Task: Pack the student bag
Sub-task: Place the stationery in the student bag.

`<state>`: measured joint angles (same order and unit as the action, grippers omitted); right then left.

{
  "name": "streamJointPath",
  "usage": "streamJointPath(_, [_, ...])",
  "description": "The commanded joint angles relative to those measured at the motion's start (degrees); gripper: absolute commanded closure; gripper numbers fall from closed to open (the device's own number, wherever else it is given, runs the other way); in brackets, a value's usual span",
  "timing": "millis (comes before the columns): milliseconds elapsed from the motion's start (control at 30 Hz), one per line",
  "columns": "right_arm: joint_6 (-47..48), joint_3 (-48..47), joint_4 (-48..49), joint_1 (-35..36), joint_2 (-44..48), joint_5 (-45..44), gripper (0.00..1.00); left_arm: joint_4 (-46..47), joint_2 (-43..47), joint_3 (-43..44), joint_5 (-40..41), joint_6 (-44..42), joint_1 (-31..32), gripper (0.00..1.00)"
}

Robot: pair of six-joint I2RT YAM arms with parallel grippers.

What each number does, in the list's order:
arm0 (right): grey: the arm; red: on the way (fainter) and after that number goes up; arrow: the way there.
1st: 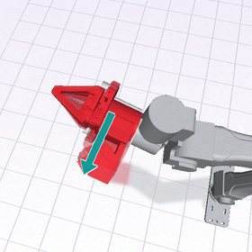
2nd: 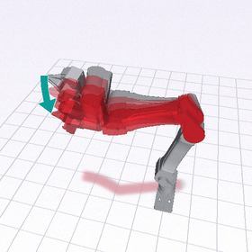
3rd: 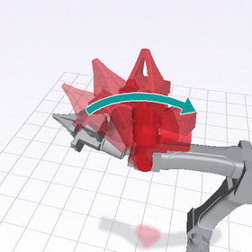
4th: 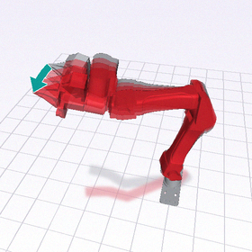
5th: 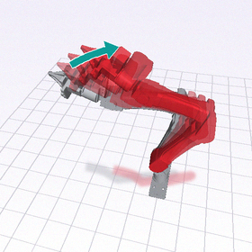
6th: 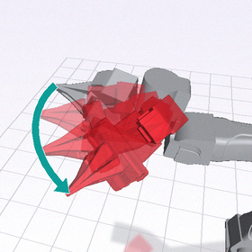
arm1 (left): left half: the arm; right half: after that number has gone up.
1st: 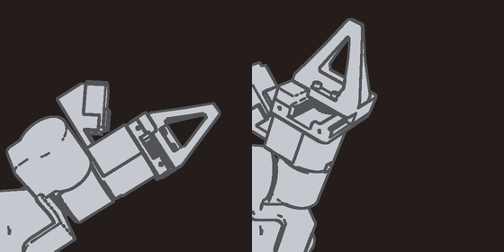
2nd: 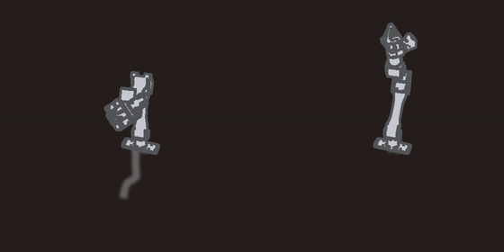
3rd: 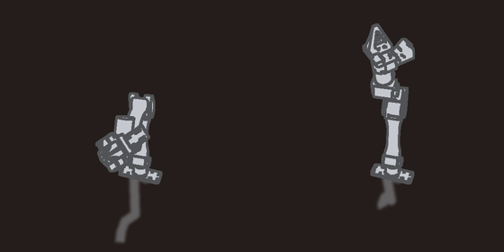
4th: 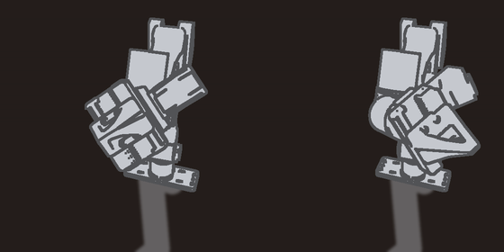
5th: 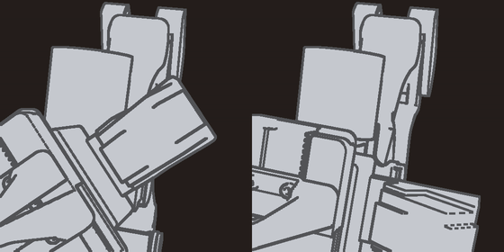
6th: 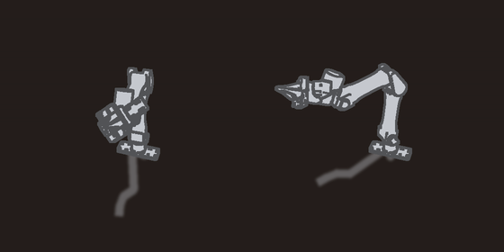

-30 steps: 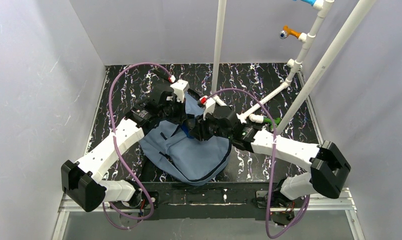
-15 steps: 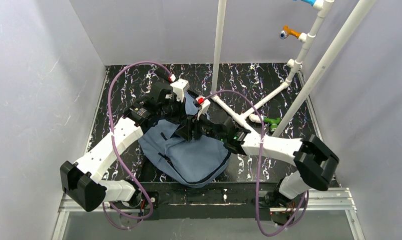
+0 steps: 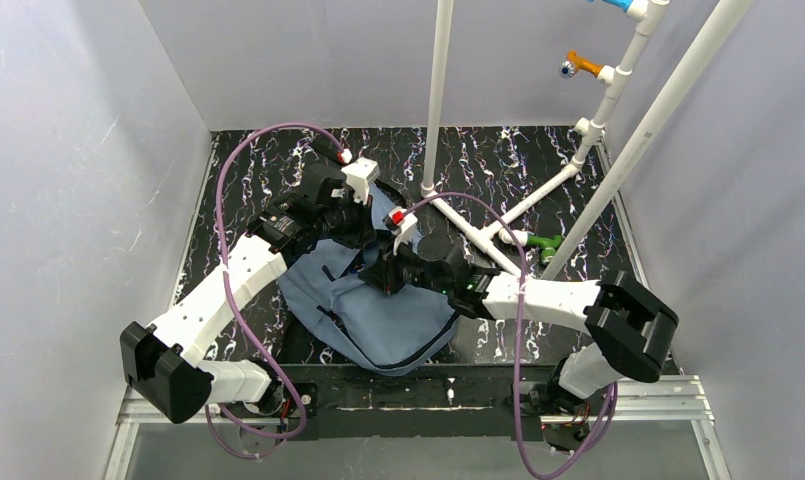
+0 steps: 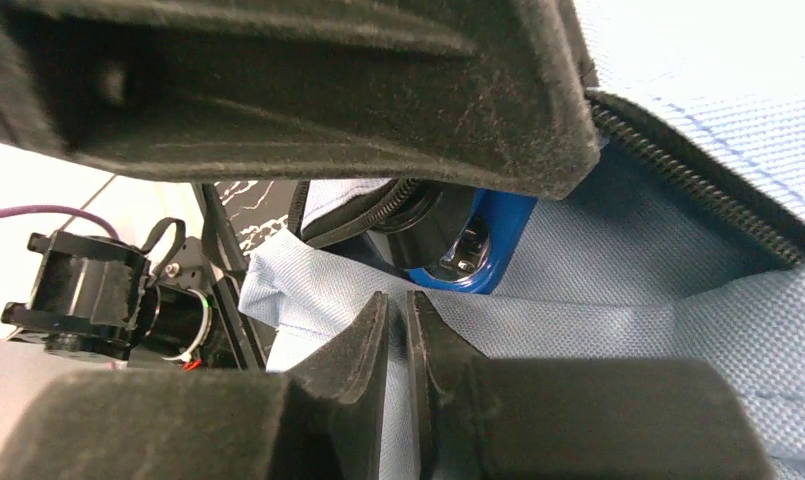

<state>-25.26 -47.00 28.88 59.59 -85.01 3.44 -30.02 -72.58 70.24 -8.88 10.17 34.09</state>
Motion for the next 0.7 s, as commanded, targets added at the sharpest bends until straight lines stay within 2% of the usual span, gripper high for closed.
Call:
streamJointPath(0, [0.6,0.2,3.8,0.9,-2.2,-4.0,0.82,1.9,3.5,3.0,-4.4,1.3,0.8,1.0])
streamJointPath(67, [0.3,0.7,3.8,0.9,-2.1,-10.0,0.79,2.3,3.5,3.2,-4.7,1.7,0.9,1.0])
streamJointPath(133, [0.7,1.3,6.5,0.7,-1.9,-11.9,0.78,2.4,3.2,3.2,-5.4,2.2,0.9,1.0])
streamJointPath(267, [-1.8,2.4,12.3,0.3,-2.6,-16.3,0.86,2.7,2.7,1.3,-5.4,4.2,0.9,1.0])
streamJointPath(367, [-3.9,3.0,14.0,-0.4,-2.4,-21.8,0.84,2.9,2.9,0.3,-5.9,5.0,0.8,1.0])
streamJointPath(433, [-4.1,2.1,12.0,-1.3,-2.0,-21.8,0.86,3.2,3.3,-0.3,-5.6,5.1,0.9,1.0])
streamJointPath(533, [-2.5,3.2,10.5,-1.3,0.2,-15.6,0.86,2.8,3.5,-0.2,-4.9,4.3,0.8,1.0])
streamJointPath(667, [0.9,5.7,7.2,0.7,4.8,-0.2,0.75,2.6,3.7,0.6,-4.0,3.9,0.8,1.0])
